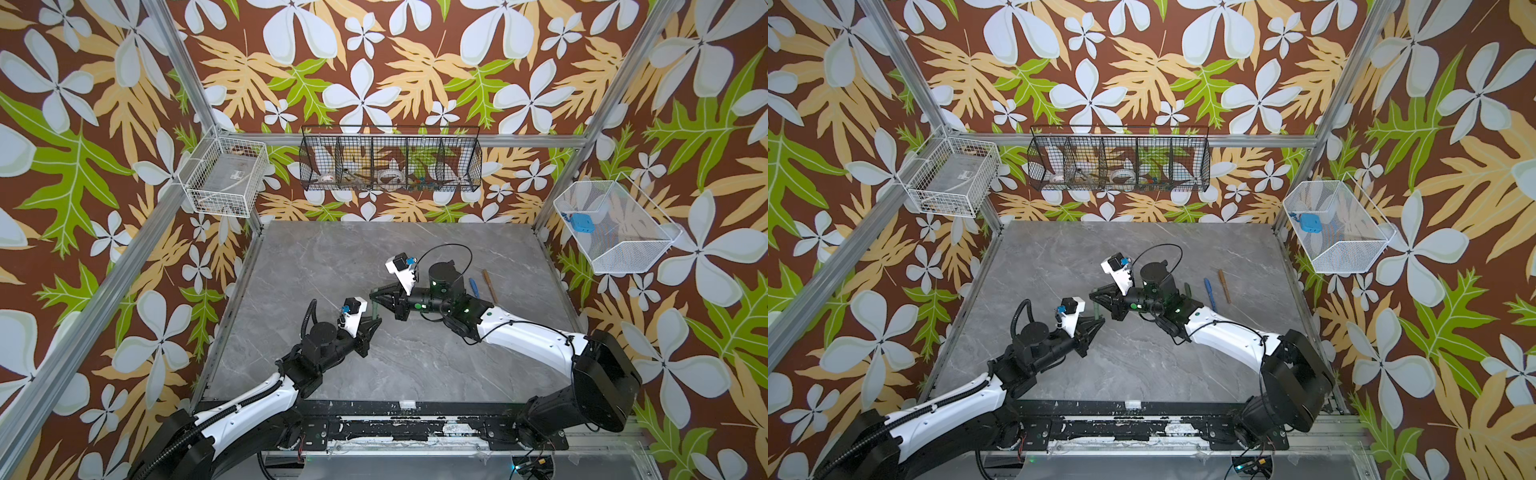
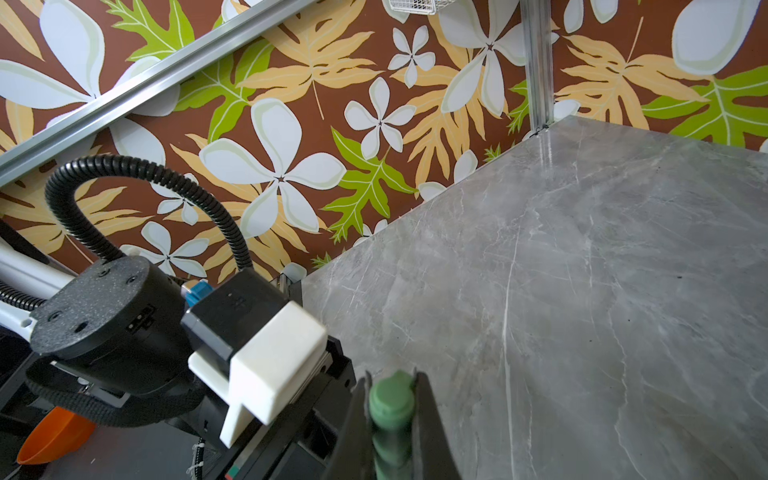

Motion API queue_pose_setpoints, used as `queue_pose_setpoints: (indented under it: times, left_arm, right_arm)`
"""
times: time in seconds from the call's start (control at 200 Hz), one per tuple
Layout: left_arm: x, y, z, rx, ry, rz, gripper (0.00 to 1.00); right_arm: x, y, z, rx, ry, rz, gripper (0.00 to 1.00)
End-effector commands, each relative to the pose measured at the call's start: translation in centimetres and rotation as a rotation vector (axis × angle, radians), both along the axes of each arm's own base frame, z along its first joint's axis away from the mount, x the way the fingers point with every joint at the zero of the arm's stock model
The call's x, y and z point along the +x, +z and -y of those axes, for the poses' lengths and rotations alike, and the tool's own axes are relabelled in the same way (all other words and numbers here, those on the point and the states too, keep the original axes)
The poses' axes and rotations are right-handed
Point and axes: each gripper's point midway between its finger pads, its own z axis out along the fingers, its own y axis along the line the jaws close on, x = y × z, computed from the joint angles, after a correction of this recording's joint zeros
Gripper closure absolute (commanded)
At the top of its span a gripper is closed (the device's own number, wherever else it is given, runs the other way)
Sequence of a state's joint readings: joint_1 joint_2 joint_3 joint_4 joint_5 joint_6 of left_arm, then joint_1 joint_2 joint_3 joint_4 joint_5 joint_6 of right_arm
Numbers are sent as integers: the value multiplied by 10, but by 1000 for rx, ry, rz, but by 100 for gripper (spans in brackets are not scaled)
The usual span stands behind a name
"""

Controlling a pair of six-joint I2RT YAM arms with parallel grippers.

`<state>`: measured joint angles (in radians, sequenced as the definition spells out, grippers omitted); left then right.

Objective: Insert the pens into the pen caps
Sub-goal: 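Push the green cap down over the pen nib with the right gripper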

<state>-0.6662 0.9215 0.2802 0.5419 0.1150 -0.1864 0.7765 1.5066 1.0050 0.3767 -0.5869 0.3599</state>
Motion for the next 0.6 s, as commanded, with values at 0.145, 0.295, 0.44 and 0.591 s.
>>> queue_pose_setpoints:
  times: [0.145, 0.295, 0.44, 0.591]
  left_arm:
    - [20, 85, -7, -158, 103, 213, 100]
    - [27, 117, -5, -202, 118, 322, 100]
    - [32, 141, 0, -232, 115, 389, 100]
    - [34, 165, -1, -289, 116, 451, 100]
  right_arm:
    - [-16, -14, 6, -85, 60, -25, 100]
    - [-18, -22, 17, -151, 48, -23, 100]
    - [-21, -38, 29, -206, 23, -36, 100]
    - [-24, -60, 36, -254, 12, -66, 100]
